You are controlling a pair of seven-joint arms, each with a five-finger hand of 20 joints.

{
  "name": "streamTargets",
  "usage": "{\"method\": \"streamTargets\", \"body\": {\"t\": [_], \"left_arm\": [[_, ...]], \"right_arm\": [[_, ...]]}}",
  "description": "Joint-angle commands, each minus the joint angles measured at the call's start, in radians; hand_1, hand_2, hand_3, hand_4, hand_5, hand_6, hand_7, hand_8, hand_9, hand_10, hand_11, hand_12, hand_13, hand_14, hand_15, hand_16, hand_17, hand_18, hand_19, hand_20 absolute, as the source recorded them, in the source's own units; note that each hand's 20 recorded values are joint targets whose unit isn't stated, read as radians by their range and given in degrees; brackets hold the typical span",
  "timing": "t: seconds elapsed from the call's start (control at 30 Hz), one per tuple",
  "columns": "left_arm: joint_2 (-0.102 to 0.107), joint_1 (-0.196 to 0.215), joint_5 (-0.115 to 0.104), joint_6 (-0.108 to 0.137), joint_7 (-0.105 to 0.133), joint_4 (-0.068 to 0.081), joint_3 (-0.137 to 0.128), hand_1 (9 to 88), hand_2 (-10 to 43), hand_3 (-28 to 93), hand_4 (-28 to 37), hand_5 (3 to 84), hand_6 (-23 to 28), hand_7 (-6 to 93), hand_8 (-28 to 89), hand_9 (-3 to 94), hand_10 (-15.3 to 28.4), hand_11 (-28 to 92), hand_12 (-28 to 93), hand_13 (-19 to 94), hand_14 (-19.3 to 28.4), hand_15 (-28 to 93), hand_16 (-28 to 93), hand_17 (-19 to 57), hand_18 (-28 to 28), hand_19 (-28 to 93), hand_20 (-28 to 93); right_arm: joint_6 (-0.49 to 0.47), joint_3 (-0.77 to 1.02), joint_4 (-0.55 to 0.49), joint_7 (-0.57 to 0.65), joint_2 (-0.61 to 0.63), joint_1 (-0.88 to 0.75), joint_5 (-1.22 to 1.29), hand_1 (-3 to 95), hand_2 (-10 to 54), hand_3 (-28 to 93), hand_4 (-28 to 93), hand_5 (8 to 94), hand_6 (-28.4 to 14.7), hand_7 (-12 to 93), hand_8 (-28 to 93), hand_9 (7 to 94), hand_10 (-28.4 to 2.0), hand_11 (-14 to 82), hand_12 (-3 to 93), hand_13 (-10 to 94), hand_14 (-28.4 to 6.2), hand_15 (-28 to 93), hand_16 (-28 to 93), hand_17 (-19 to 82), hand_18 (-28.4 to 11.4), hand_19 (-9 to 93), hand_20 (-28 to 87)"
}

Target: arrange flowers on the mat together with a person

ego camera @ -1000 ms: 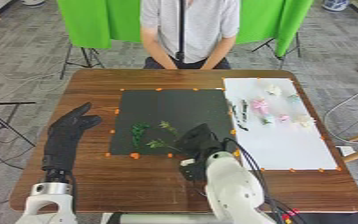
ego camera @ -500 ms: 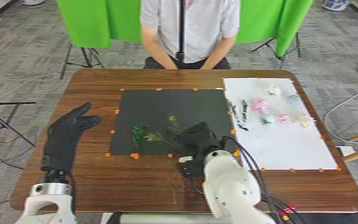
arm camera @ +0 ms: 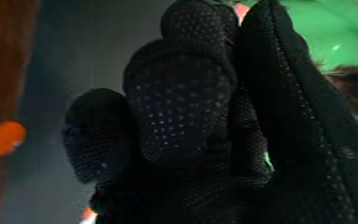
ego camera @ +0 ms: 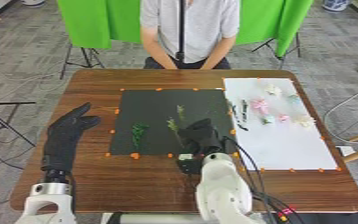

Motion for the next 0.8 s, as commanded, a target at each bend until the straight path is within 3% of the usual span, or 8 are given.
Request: {"method": "streamTargets", "body": {"t": [0.03, 0.7, 0.73, 0.77, 0.8], "left_arm": [[-0.001, 0.005, -0.001, 0.001, -0.014, 0.002, 0.000, 25.9, -6.9, 66, -16.3, 49.2, 3.0, 13.0, -5, 53.4, 15.6, 24, 17, 42, 18.5, 25, 3, 10.9, 13.0, 9, 22], [0.003, 0.003, -0.002, -0.001, -0.019, 0.003, 0.001, 25.8, -7.0, 66, -16.4, 49.4, 3.1, 13.0, -5, 53.7, 15.8, 24, 17, 42, 18.4, 25, 3, 10.9, 13.0, 9, 22], [0.003, 0.004, -0.001, -0.002, -0.019, 0.003, 0.001, 25.8, -7.0, 66, -16.4, 49.4, 3.1, 12.9, -5, 53.7, 15.8, 24, 17, 42, 18.4, 25, 3, 10.9, 13.0, 9, 22], [0.003, 0.005, -0.001, -0.002, -0.018, 0.003, 0.001, 25.8, -7.0, 66, -16.4, 49.4, 3.1, 12.9, -5, 53.7, 15.7, 24, 17, 42, 18.4, 25, 3, 10.9, 13.0, 9, 22], [0.002, 0.006, -0.001, -0.001, -0.018, 0.002, 0.001, 25.8, -7.0, 66, -16.5, 49.4, 3.1, 12.9, -5, 53.7, 15.8, 24, 17, 42, 18.4, 25, 3, 10.8, 13.0, 9, 22]], "right_arm": [[0.027, -0.023, 0.014, -0.081, 0.010, -0.022, -0.150, 62.8, -9.5, 51, -10, 84.2, -4.0, 23, 13, 93.7, -9.9, 31.8, 15.9, 94, -0.4, 55, 9, 75, -7.2, 80, 31], [0.019, -0.010, 0.022, -0.089, 0.010, -0.028, -0.136, 63.9, -9.5, 40, -8, 82.6, -3.5, 33, 11, 93.7, -9.9, 35.5, 14.6, 94, 0.1, 58, 10, 75, -7.4, 82, 31], [0.018, -0.009, 0.023, -0.092, 0.010, -0.028, -0.136, 75.5, -9.5, 5, 17, 82.6, -3.5, 33, 11, 93.7, -9.9, 35.8, 13.7, 94, 0.1, 58, 10, 75, -7.4, 84, 28], [0.017, -0.008, 0.021, -0.094, 0.012, -0.032, -0.145, 83.7, -9.5, -20, 35, 82.5, -3.6, 33, 11, 93.7, -9.9, 36.0, 13.2, 94, 0.1, 58, 10, 75, -7.4, 85, 25], [0.014, -0.007, 0.025, -0.098, 0.011, -0.031, -0.153, 85.4, -9.5, -26, 40, 82.5, -3.6, 33, 11, 93.7, -10.0, 36.1, 13.2, 94, 0.0, 58, 10, 74, -7.4, 85, 25]]}}
